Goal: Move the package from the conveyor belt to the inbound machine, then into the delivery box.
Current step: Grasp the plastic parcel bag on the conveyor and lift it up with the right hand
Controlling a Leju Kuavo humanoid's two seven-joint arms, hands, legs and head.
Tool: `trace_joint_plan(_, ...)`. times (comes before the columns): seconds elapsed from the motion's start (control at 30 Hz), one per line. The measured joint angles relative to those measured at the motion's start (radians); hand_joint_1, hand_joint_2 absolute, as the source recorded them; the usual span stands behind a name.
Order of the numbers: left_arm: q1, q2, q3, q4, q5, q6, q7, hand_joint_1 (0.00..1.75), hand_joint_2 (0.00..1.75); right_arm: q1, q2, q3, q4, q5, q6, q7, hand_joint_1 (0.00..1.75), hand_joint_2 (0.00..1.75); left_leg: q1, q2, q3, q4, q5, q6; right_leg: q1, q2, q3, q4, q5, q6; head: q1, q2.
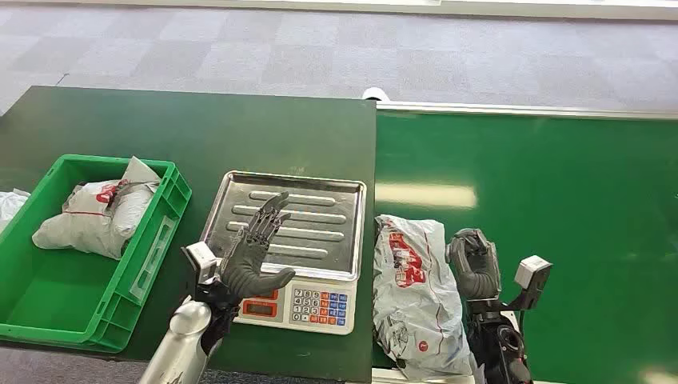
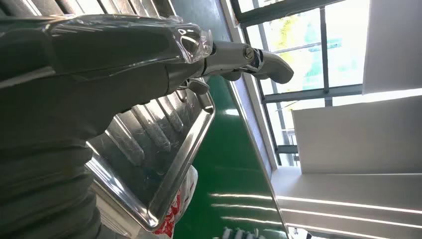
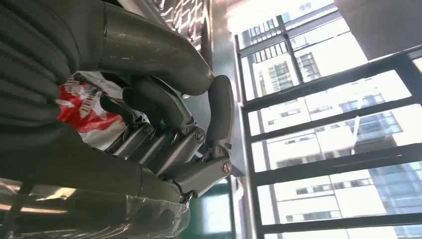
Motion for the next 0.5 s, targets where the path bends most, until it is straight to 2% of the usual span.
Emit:
trace_joint_plan(0.07,0.000,0.000,0.000,0.000,0.000,0.000,0.000,0.00,1.75,0.010,0.000,0.010,-0.032,0.025,-0.030,0.016,0.98,1.75,0.000,0.000,0.000,0.000,0.000,0.000,0.000,0.000,0.000,0.000,0.000,0.000,0.000,0.000)
trace_joint_plan(0.23,0.003,0.002,0.000,-0.001,0.000,0.004,0.000,0.00,1.75,0.040,-0.004,0.073,-0.110,0.178,-0.217,0.087,0.00,1.75,0.000,0.000,0.000,0.000,0.000,0.000,0.000,0.000,0.000,0.000,0.000,0.000,0.000,0.000)
trace_joint_plan(0.3,0.005,0.003,0.000,-0.001,0.000,0.004,0.000,0.00,1.75,0.042,-0.007,0.096,-0.116,0.257,-0.298,0.134,0.00,1.75,0.000,0.000,0.000,0.000,0.000,0.000,0.000,0.000,0.000,0.000,0.000,0.000,0.000,0.000)
trace_joint_plan(0.43,0.007,0.003,0.001,-0.003,-0.003,0.003,0.011,0.00,1.75,0.017,-0.013,0.142,-0.052,0.507,-0.556,0.328,0.00,1.75,0.000,0.000,0.000,0.000,0.000,0.000,0.000,0.000,0.000,0.000,0.000,0.000,0.000,0.000)
trace_joint_plan(0.5,0.007,0.001,0.001,-0.004,-0.005,0.002,0.018,0.00,1.75,0.001,-0.014,0.156,0.000,0.558,-0.613,0.364,0.00,1.75,0.000,0.000,0.000,0.000,0.000,0.000,0.000,0.000,0.000,0.000,0.000,0.000,0.000,0.000)
